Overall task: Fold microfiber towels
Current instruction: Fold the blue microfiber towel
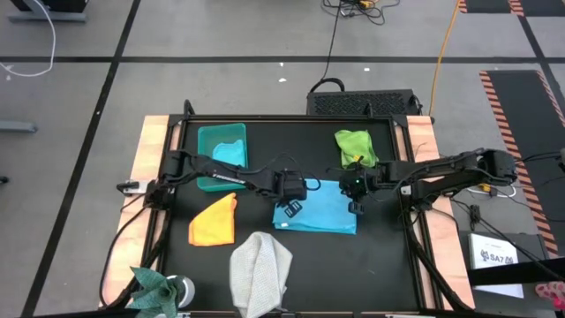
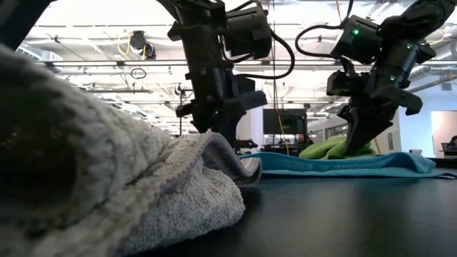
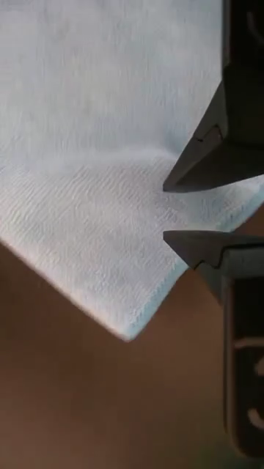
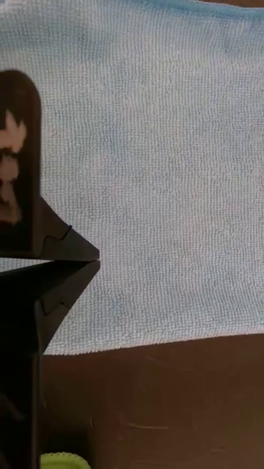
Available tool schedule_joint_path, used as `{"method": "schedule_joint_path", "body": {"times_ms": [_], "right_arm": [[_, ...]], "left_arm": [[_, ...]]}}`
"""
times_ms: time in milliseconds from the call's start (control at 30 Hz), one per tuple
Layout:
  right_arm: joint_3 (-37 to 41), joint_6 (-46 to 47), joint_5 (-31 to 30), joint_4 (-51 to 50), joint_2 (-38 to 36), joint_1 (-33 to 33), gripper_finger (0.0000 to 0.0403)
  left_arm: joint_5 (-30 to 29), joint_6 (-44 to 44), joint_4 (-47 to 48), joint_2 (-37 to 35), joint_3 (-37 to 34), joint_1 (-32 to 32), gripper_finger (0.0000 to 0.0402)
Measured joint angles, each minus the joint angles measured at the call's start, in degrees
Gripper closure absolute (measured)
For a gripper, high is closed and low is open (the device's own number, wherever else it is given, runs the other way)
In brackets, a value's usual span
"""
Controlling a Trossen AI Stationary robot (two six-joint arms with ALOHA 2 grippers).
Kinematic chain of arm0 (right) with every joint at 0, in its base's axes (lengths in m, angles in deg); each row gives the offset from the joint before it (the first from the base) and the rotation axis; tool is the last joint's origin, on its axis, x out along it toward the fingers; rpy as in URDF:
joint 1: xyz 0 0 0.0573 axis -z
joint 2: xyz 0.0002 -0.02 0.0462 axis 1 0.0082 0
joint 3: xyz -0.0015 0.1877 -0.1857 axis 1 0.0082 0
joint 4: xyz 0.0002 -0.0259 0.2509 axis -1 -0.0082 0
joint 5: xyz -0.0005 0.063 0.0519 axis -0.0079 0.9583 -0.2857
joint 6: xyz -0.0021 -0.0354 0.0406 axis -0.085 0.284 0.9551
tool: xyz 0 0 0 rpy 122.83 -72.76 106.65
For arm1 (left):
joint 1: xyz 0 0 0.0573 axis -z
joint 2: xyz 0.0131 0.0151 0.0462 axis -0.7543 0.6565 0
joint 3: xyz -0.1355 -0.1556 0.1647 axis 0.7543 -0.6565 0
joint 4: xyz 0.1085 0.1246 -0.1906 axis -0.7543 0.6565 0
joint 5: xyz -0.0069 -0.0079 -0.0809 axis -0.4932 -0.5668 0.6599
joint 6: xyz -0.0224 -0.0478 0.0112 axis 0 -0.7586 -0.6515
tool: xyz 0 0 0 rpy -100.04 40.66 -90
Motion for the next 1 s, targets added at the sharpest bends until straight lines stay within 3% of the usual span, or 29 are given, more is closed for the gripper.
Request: {"method": "schedule_joint_path", "body": {"times_ms": [133,333,567,1000], "right_arm": [[0.00,0.05,0.04,-0.06,0.00,0.00,0.0403],[0.00,0.11,0.02,-0.06,0.00,0.02,0.0403],[0.00,0.16,0.01,-0.06,0.00,0.02,0.0403],[0.00,0.17,-2.58,-0.08,0.00,0.07,0.0403]], "left_arm": [[-3.85,0.91,4.43,-0.41,0.04,-0.26,0.0303],[-4.06,1.18,5.07,-0.39,0.04,-2.05,0.0302],[1.84,6.81,-1.91,-0.81,0.05,-3.62,0.0302],[0.96,13.26,-1.46,0.05,0.02,-5.49,0.0302]]}}
